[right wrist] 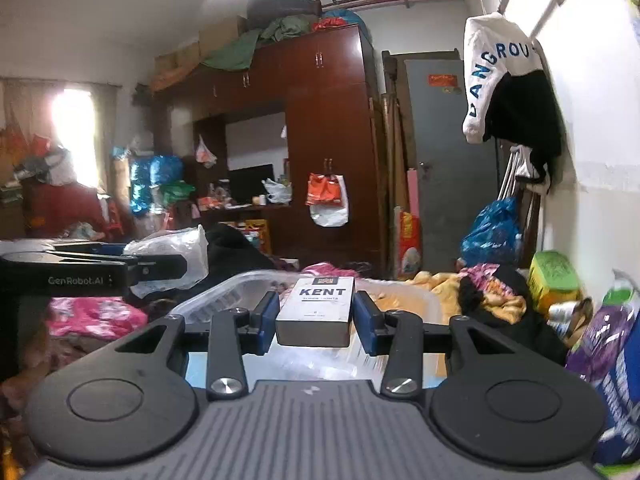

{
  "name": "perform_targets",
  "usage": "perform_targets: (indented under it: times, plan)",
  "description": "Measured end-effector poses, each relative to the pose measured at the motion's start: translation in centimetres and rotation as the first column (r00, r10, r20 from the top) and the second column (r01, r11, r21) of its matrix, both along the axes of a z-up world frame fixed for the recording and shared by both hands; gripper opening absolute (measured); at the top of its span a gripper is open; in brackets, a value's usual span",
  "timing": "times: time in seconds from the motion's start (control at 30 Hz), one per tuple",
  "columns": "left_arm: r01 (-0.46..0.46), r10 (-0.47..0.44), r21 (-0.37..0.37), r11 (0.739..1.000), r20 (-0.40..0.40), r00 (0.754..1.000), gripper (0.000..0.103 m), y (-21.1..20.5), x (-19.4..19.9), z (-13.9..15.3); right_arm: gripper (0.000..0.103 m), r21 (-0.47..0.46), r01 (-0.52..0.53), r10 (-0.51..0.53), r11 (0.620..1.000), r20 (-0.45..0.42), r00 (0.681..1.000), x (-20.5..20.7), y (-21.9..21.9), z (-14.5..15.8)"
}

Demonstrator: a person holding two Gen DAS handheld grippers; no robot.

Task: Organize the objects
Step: 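Carry the KENT pack in the right gripper while the left carries the white roll, release both into basket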

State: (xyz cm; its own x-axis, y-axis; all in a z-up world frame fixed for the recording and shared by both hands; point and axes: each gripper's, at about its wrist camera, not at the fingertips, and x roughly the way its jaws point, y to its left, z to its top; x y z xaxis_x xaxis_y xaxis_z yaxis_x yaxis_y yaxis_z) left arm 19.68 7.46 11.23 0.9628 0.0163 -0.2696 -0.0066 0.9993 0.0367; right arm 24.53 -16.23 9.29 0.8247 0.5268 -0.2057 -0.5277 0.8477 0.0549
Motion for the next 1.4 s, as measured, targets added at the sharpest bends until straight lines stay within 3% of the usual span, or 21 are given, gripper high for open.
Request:
perform_targets:
  times: [0.07,0.17,0.3,0.63,0.9,0.93,1.0,1.07,1.13,1.23,1.4]
  plan:
    - [-0.036,0.037,0.009,0.999,-0.054,0.998,0.068,0.1,2.4,-0.1,0.044,-0.028,0.038,-0.038,0.999,-0.025,0.999,2.0,0.8,-0.2]
    - [-0.068,0.068,0.007,0.998,-0.16,0.985,0.068,0.6,6.6,-1.0,0.044,-0.01,0.047,-0.048,0.999,-0.142,0.989,5.0,1.2,-1.4]
    - [-0.091,0.09,0.006,0.996,-0.24,0.967,0.068,1.4,9.8,-2.5,0.044,-0.039,0.051,-0.058,0.998,-0.207,0.977,6.8,1.6,-3.2]
    - [-0.073,0.073,0.007,0.997,-0.26,0.963,0.068,1.5,9.9,-3.0,0.044,-0.059,0.004,-0.019,0.998,-0.256,0.967,7.6,2.1,-3.4]
    - [-0.051,0.052,0.009,0.999,-0.3,0.953,0.068,0.8,11.1,-4.1,0.044,-0.058,0.023,-0.037,0.998,-0.267,0.963,8.9,2.1,-3.3]
    - [-0.042,0.043,0.008,0.999,-0.286,0.957,0.069,0.7,10.9,-4.2,0.046,-0.052,0.028,-0.041,0.998,-0.267,0.963,8.9,2.0,-3.3]
    - [-0.026,0.027,0.01,1.0,-0.23,0.973,0.076,0.8,10.0,-4.1,0.059,-0.035,0.054,-0.061,0.998,-0.264,0.963,8.8,1.7,-3.2]
    - [-0.024,0.025,0.003,1.0,-0.183,0.983,0.085,0.8,9.1,-3.7,0.093,-0.005,0.093,-0.092,0.996,-0.225,0.97,8.1,1.2,-3.0]
    - [-0.016,0.016,0.001,1.0,-0.154,0.988,0.086,0.6,8.1,-3.4,0.102,0.014,0.114,-0.11,0.993,-0.172,0.979,7.0,0.6,-2.7]
    - [-0.002,0.003,0.002,1.0,-0.155,0.988,0.086,0.3,6.7,-3.1,0.103,-0.015,0.116,-0.117,0.993,-0.153,0.981,6.1,0.4,-2.3]
    - [0.049,-0.047,0.019,0.999,-0.068,0.997,0.091,0.0,2.3,-3.2,0.103,-0.007,0.108,-0.108,0.994,-0.109,0.988,3.5,-0.6,-1.5]
